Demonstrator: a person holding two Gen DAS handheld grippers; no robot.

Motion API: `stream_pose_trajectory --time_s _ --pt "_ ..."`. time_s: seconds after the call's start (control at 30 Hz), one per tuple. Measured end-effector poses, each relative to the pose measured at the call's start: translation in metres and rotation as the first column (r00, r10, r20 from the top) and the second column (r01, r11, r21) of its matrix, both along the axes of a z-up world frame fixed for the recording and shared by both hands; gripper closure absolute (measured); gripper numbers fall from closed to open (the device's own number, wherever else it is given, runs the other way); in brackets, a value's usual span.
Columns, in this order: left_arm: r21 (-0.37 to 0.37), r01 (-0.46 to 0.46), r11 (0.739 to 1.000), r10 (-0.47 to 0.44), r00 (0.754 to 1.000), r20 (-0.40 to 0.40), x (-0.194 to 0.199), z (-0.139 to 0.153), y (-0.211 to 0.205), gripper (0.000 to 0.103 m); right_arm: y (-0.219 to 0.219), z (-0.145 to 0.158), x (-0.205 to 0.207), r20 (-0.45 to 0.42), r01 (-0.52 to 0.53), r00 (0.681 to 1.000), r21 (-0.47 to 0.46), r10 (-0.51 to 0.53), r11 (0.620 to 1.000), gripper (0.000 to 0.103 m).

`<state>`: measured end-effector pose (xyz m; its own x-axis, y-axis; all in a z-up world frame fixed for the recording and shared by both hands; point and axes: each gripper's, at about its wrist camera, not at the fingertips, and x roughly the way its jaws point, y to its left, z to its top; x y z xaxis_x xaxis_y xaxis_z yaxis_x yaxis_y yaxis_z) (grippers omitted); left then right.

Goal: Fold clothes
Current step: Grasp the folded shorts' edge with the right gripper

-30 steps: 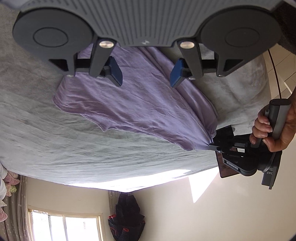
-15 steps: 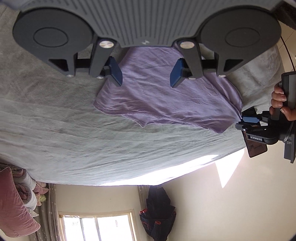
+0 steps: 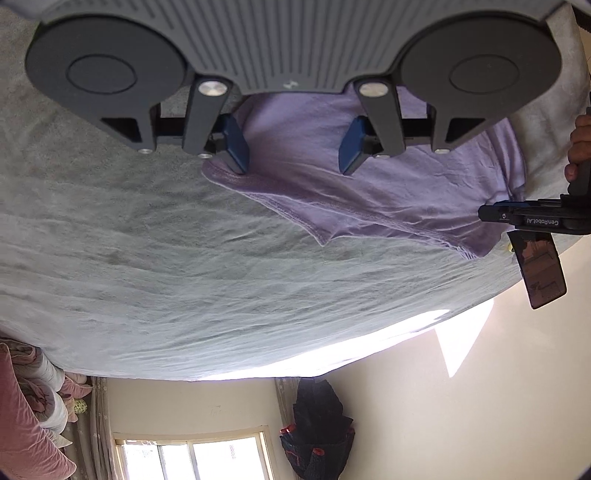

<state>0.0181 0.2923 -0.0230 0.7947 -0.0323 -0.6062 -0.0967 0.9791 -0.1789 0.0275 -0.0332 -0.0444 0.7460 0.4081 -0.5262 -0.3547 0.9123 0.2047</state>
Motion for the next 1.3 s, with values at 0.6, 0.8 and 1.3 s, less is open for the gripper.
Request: stream_pose_trajectory --time_s 0.6,0.8,1.3 --pt "0.218 0.743 0.632 -0.77 0.633 0.074 -0.079 -0.002 -0.136 0.036 -0.056 -0.013 -0.05 -0.447 0.207 0.895 0.439 0.013 0.874 0.066" --pt "0.322 0.757 0.568 -0.81 0.584 0.054 -0.096 -0.007 -0.176 0.037 -0.057 -0.014 -0.046 -0.519 0.233 0.851 0.511 0.082 0.827 0.094" --pt "0.352 0.642 0.681 -0.7 0.712 0.053 -0.09 -0.02 -0.194 0.08 -0.076 -0.007 -0.021 -0.52 0.284 0.854 0.496 0.018 0.821 0.065"
